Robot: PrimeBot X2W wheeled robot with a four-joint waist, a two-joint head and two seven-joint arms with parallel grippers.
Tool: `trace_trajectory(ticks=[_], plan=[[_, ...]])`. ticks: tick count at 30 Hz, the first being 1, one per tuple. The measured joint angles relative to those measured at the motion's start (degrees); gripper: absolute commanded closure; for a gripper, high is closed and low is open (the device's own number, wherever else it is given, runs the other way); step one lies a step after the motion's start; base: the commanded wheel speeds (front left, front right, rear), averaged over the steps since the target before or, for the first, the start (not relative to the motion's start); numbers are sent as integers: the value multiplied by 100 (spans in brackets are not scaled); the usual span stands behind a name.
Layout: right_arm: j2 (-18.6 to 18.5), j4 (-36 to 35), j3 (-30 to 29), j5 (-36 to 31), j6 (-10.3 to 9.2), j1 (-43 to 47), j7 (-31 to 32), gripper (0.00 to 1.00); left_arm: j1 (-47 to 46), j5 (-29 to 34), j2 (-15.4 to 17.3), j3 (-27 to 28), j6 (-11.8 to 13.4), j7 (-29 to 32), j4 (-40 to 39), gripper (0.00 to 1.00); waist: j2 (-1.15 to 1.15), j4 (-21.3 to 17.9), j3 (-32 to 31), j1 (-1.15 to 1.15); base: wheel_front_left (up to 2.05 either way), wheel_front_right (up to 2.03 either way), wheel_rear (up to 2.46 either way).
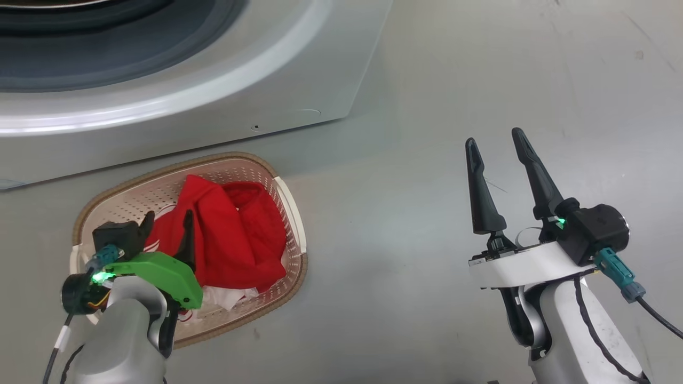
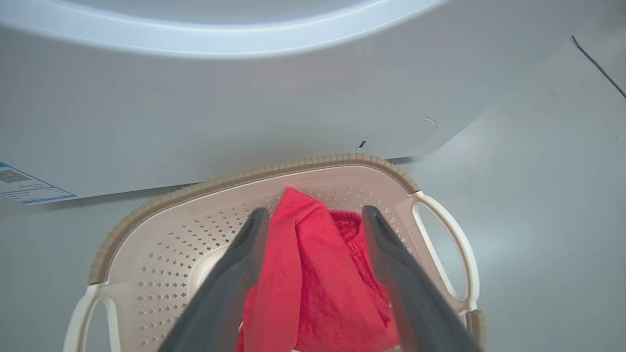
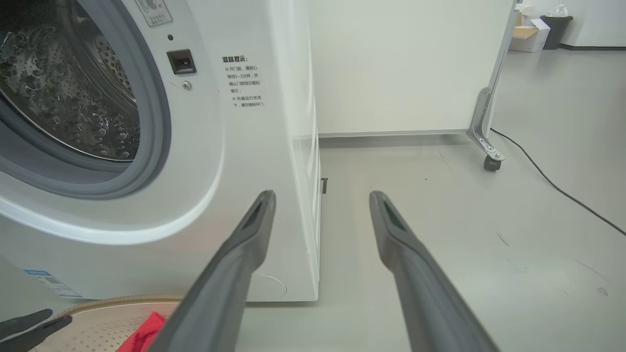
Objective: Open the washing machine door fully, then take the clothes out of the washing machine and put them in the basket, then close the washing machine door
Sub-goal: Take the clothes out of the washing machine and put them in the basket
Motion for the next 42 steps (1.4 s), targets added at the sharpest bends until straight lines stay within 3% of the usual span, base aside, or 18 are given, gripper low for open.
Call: trace_trajectory(ticks=[9, 15, 23, 42], plan=[[-111, 210, -350, -214, 7, 73, 0, 0, 43, 146, -82, -92, -38, -44, -445, 0, 0, 419, -439, 0, 0, 0, 0], [-108, 363, -477, -241, 25, 268, 0, 0, 132, 180, -100, 169, -33, -43, -1430, 0, 0, 708, -829, 0, 0, 0, 0], [-91, 553, -577, -246, 85, 570, 0, 0, 738, 424, -102, 336, 76, -43, -2123, 0, 0, 1003, -1424, 0, 0, 0, 0], [-41, 808, -709, -237, 108, 1566, 0, 0, 2412, 773, -97, 277, 348, -43, -3223, 0, 0, 1241, -2739, 0, 0, 0, 0]])
